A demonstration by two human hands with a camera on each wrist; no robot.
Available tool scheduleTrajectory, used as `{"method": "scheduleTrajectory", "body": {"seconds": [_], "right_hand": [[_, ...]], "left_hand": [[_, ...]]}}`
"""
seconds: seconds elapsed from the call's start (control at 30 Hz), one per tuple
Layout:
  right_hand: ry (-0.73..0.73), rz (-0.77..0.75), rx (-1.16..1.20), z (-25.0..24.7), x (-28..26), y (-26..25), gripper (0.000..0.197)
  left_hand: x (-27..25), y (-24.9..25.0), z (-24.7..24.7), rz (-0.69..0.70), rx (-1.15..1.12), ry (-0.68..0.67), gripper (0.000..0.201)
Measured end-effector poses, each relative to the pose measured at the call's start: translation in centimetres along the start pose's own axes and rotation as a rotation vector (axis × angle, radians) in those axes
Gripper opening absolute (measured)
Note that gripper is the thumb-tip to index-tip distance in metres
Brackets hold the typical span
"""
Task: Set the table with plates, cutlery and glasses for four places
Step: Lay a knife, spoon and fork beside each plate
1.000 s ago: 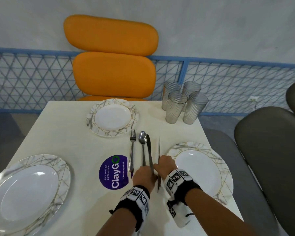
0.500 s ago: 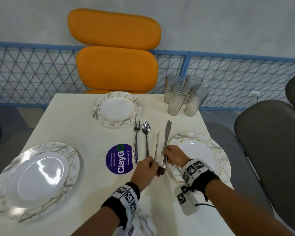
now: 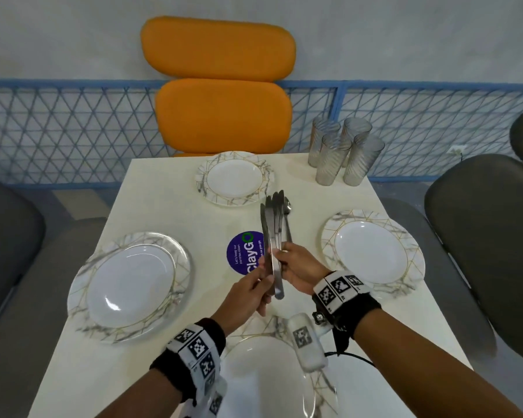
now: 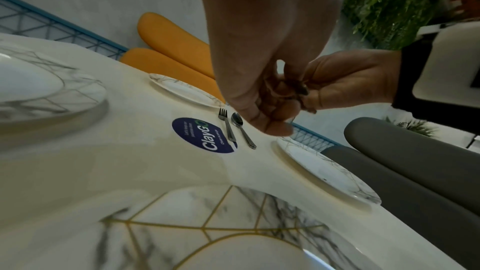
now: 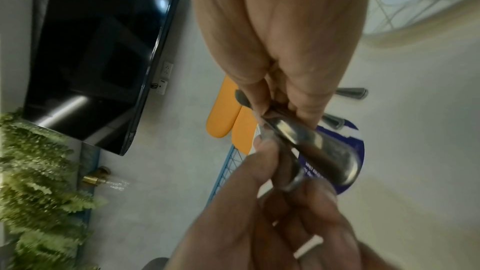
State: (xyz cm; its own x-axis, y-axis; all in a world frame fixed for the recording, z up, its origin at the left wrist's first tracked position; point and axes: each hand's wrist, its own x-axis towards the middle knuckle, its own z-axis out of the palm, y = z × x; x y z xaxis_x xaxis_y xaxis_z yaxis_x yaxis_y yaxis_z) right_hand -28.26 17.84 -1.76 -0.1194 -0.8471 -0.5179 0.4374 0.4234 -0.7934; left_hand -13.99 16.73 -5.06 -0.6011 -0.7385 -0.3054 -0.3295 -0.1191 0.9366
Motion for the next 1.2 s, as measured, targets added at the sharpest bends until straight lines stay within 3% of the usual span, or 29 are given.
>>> {"method": "scheduleTrajectory", "body": {"seconds": [0.3, 0.43, 0.57, 0.67, 0.73, 0.9, 1.1, 1.2], "right_hand": [[0.098, -0.121, -0.029, 3.6, -1.7, 1.5, 0.013], [0.156, -0.175, -0.220, 3.3, -1.9, 1.0, 0.012], [0.230, -0.202, -0.494, 2.4, -1.8, 1.0, 0.012], [0.213, -0.213, -0.610, 1.7, -2.6, 1.0, 0.017], [0.194, -0.226, -0.660, 1.5, -3.3, 1.0, 0.020], [0.102, -0.241, -0.800, 1.7, -4.4, 2.8, 0.024], [0.046, -0.203, -0.787, 1.0, -4.6, 3.5, 0.026], [0.051, -0.225, -0.746, 1.0, -4.7, 3.7, 0.029]], "left_hand": [[-1.9, 1.1, -0.1, 0.050, 0.029, 0.139, 0.047], [-2.5, 2.1, 0.1, -0.025, -0.102, 0.220, 0.066], [-2.9, 3.6, 0.9, -0.105, -0.374, -0.015, 0.048], [-2.6, 4.0, 1.4, -0.177, -0.515, -0.098, 0.060], [-2.3, 3.5, 1.6, -0.200, -0.498, -0.054, 0.063], [-1.9, 2.5, 2.7, -0.169, -0.500, 0.073, 0.043], [-2.0, 2.2, 3.8, -0.188, -0.448, 0.180, 0.047], [-1.8, 2.4, 4.2, -0.184, -0.503, 0.241, 0.038]]}}
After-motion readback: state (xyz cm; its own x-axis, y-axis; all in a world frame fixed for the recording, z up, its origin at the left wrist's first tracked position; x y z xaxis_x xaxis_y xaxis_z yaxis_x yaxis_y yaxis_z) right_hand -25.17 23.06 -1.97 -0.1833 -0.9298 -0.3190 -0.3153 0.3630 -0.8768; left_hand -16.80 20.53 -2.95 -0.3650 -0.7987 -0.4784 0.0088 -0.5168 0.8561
